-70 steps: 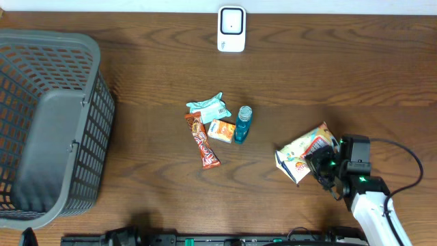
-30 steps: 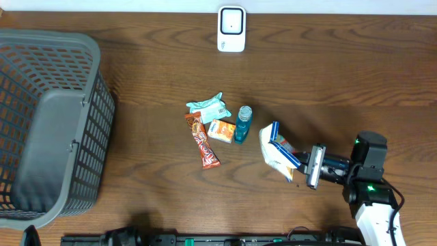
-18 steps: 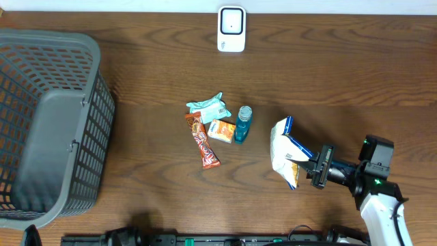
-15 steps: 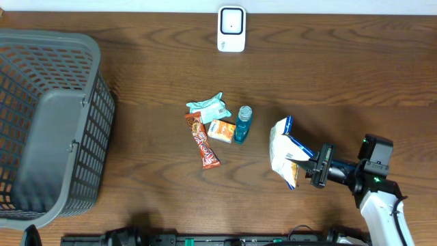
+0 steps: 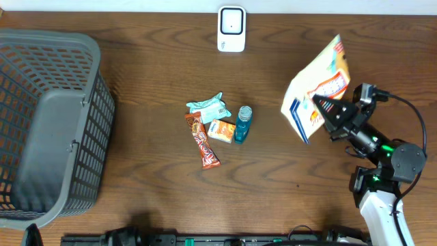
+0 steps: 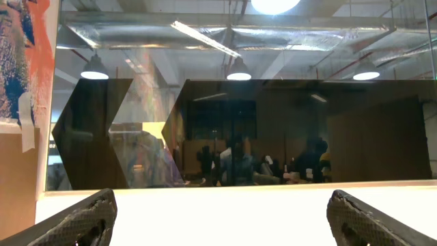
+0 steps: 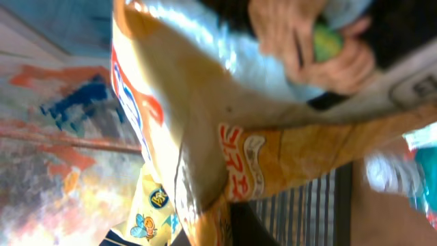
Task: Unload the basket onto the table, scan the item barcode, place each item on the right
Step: 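Lift the snack bag with the right gripper toward the scanner, then carry the snack bag right and drop it at the table's right edge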
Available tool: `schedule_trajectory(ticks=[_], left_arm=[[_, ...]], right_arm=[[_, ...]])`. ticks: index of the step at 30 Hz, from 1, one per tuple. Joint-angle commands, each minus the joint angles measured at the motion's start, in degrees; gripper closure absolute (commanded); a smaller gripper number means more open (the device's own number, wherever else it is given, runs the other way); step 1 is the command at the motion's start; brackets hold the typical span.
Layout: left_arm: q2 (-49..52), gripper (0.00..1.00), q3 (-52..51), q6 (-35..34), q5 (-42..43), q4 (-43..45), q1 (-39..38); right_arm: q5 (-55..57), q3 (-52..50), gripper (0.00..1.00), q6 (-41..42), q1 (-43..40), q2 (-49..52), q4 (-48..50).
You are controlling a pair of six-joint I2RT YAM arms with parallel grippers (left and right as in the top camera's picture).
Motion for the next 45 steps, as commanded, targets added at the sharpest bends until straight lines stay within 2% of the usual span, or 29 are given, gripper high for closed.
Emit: schedule_trajectory(ticks=[1,5,8,12,14,21,25,29,34,36,41,45], left_arm=[[-0.5,0.02,-0.3,-0.5,0.8,0.0,0.2],[-0.5,0.02,-1.2,-0.5,0.7,0.0,0.2],[-0.5,0.02,-2.6,-0.5,0.7,0.0,0.2],[-0.5,0.02,-4.7,-0.5,0.7,0.0,0.2],[-0.5,0.02,-5.7,-0.5,0.7,0.0,0.2],[-0.5,0.02,-8.5,-0.3,0.7,0.0,0.3],[-0.5,0.02,-8.9,0.4,0.7,0.0,0.3],[-0.5,0.02,-8.9,0.4,0.7,-0.8,0.3],[-0.5,0.02,-9.0,0.5,0.5,-8.7,0.3],[-0.5,0.02,-9.9,2.6,0.0,-9.2,0.3],[-0.4,0.02,-13.2,3.9,-8.5,-8.3,0.3],[-0.3,0.02,-16.3,3.9,-9.6,-9.5,0.3]], right_arm=[[17.2,0.1,0.98,-6.6,2.3,0.4,-8.3],[30.5,0.1,0.98,-11.8,6.7,0.4,-21.0],[41.6,0.1,0.98,-15.3,12.1,0.9,-21.1],[58.9,0.4,0.99,-15.6,18.9,2.8,-21.1],[63.0,1.6,0.99,-18.1,20.9,4.6,-21.0],[66.2,13.9,0.99,-34.2,25.9,16.5,-19.4],[67.9,22.9,0.99,-39.6,28.1,24.9,-19.6],[67.9,33.2,0.99,-40.9,29.2,34.9,-21.3],[67.9,46.2,0.99,-43.6,30.2,47.0,-23.3],[67.9,51.4,0.99,-43.6,30.7,51.3,-24.7],[68.7,65.6,0.99,-43.8,31.8,62.6,-29.4],[69.0,74.8,0.99,-43.8,32.6,70.6,-30.9]])
